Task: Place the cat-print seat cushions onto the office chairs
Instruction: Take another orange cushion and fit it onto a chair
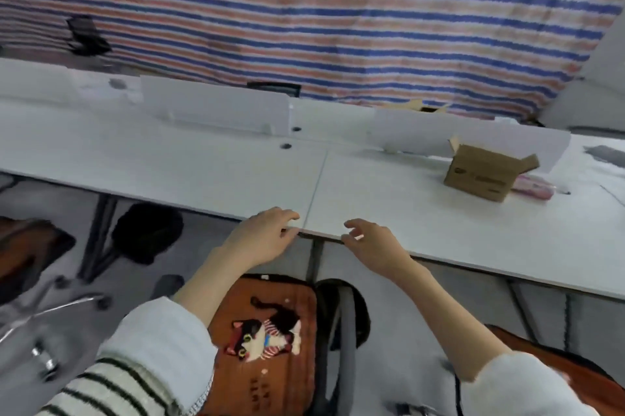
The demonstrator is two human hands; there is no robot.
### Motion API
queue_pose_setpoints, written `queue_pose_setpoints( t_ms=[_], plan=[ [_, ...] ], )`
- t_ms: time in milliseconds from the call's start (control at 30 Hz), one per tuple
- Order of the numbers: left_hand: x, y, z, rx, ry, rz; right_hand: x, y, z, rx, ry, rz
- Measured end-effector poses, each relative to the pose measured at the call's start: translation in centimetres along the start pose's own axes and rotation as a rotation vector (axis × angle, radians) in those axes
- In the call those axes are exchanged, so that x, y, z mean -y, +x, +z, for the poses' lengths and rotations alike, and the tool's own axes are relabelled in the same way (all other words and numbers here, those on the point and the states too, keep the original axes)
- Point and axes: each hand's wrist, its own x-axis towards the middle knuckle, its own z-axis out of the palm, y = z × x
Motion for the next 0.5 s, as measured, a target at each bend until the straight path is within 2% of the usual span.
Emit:
queue_pose_setpoints(
  t_ms=[133, 300, 500],
  plan=[
    [10.9, -9.8, -4.8, -0.110, -0.029, -0.123, 12.2, -0.2, 7.8, 0.081, 0.027, -0.144],
    [25.4, -23.4, -11.6, -0.297, 0.005, -0.385, 30.0, -0.2, 18.4, 0.240, 0.034, -0.387],
    [37.8, -34.2, -16.4, -0.472, -0.004, -0.588, 45.8, 0.3, 27.8, 0.361, 0.005, -0.599]
  ],
)
